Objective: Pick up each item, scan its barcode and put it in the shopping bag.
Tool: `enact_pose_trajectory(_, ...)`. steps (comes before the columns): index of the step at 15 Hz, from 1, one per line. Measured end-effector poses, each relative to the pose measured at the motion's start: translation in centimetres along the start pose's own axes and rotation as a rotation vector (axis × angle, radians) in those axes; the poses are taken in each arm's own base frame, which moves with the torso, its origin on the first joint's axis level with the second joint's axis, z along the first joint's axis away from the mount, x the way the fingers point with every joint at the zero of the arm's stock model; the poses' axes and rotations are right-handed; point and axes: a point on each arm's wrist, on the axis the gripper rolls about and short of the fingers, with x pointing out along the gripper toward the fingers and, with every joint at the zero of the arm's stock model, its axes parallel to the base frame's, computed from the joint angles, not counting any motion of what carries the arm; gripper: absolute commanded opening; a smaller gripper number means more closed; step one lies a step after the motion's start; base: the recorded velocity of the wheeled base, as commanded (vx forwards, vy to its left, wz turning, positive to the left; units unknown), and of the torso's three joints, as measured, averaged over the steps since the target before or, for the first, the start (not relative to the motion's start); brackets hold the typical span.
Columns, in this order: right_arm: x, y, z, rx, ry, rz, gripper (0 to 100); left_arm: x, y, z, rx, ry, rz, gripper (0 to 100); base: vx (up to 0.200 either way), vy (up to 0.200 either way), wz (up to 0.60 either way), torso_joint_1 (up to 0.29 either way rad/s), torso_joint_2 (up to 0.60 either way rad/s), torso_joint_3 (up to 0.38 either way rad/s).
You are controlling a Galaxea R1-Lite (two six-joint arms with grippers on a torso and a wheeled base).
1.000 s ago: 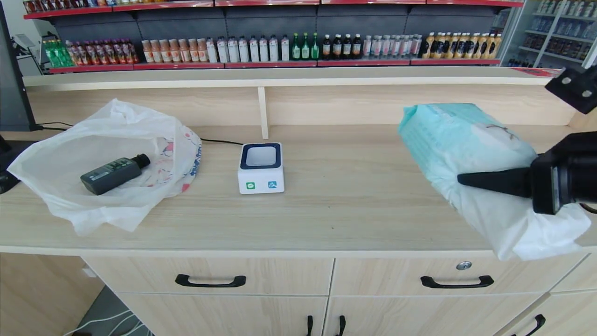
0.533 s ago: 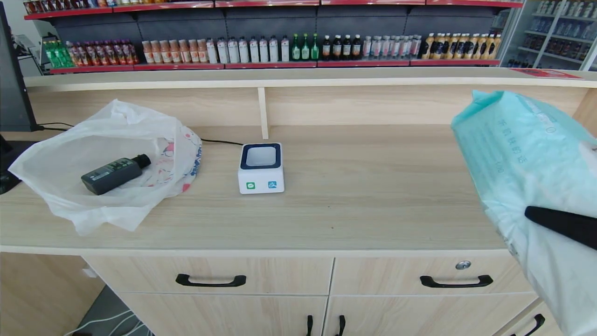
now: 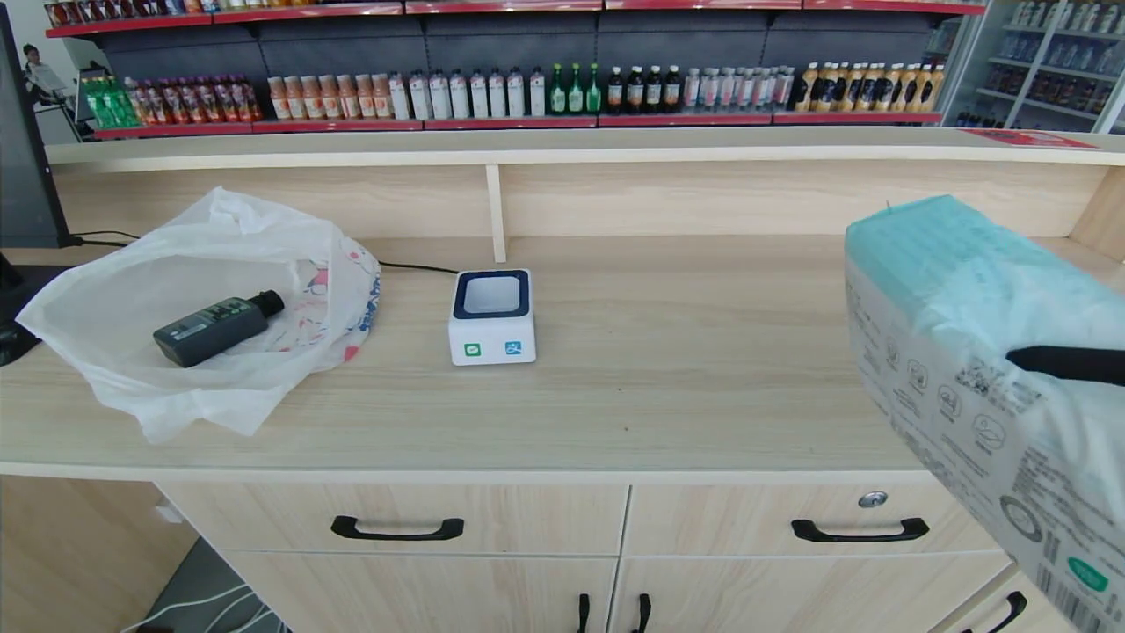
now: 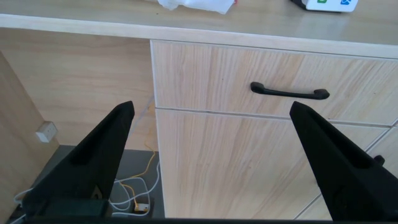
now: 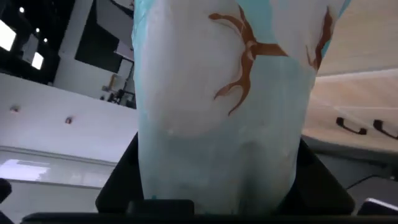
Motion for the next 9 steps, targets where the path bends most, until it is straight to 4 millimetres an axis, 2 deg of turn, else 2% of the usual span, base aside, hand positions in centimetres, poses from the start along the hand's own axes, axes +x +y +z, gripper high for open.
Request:
enact_pose_trajectory(5, 1.8, 0.1, 0.3, 0.375, 0.137, 0.242, 0, 0.0, 0.0, 0.0, 0.0, 0.0, 0.0, 100, 0.0, 0.0, 0.0, 0.0, 0.0, 0.0)
enact_pose_trajectory(6, 2.1, 0.3, 0.5, 0.407, 0.182, 0.301, 0, 0.0, 0.0, 0.0, 0.0, 0.0, 0.0, 100, 0.0, 0.0, 0.0, 0.0, 0.0, 0.0)
enact_pose_trajectory(9, 3.8, -1.1, 0.3, 0.5, 0.316, 0.306, 0, 0.0, 0.0, 0.0, 0.0, 0.0, 0.0, 100, 0.0, 0.0, 0.0, 0.0, 0.0, 0.0)
